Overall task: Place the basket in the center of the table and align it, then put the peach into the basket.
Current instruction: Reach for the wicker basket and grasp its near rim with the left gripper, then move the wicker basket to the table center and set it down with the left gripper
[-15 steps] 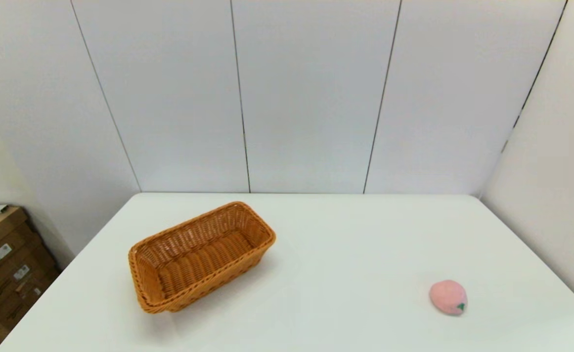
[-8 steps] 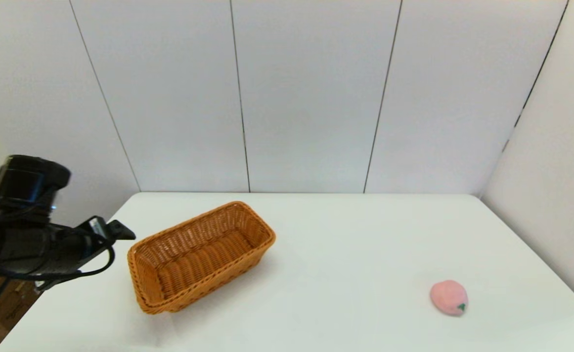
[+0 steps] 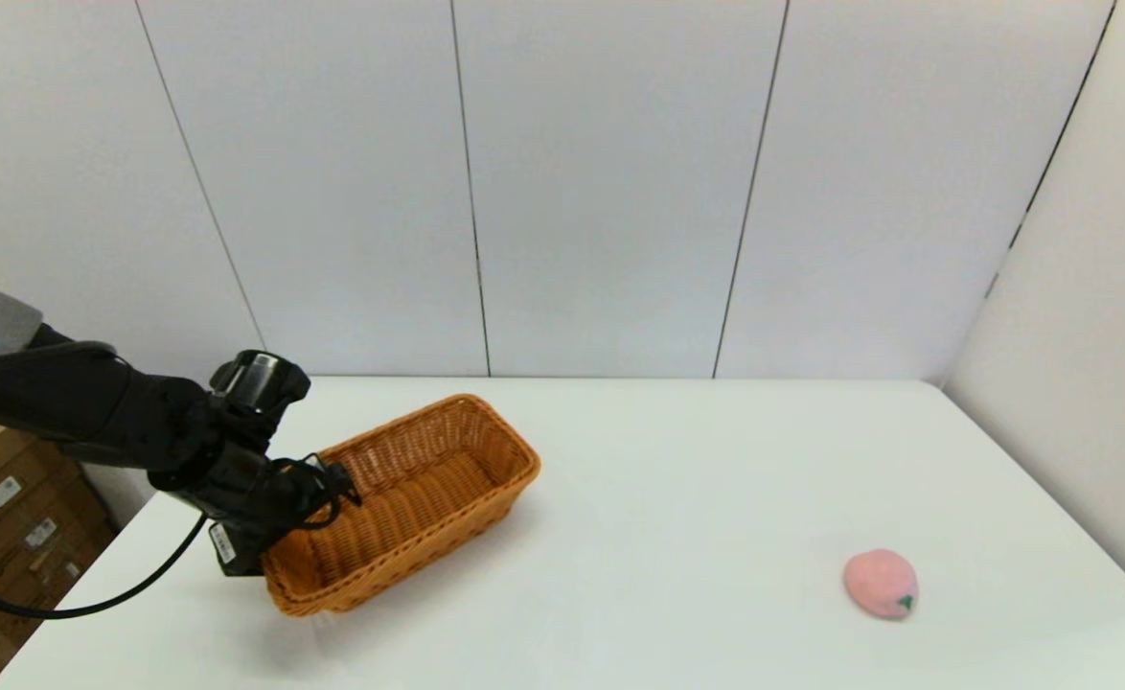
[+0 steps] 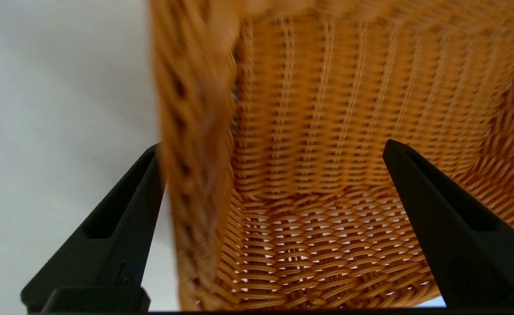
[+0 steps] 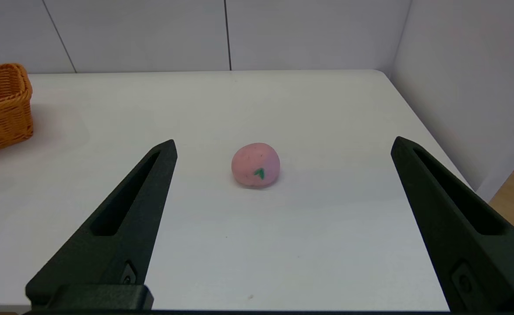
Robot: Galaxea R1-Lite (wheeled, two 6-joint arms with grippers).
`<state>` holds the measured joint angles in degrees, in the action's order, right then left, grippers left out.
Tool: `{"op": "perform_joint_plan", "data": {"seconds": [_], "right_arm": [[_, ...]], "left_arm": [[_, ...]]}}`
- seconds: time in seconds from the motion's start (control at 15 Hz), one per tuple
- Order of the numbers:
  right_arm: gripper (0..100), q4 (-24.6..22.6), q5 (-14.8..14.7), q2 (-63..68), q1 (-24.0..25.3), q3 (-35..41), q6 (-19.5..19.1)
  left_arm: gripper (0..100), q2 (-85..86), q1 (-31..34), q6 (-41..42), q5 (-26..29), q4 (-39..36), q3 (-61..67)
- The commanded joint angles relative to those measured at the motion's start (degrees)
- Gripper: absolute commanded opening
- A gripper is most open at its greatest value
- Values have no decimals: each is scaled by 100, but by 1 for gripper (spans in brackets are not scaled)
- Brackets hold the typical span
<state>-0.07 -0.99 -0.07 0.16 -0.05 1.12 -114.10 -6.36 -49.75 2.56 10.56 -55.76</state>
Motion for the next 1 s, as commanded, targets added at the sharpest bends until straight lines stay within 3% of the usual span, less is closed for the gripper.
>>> {"op": "perform_joint_plan", "data": {"seconds": [0.07,0.67,1.0], "right_arm": [[100,-1,-7,-1,2,-4,2],[100,-1,-7,-1,2,-4,11],[100,7,-7,-1,2,-4,11]], "left_arm": [[0,-288,-181,-211,78,17,21],[0,-218,-190,-202,148,-10,100],[0,899,-295,-26,720,-36,-23]]}}
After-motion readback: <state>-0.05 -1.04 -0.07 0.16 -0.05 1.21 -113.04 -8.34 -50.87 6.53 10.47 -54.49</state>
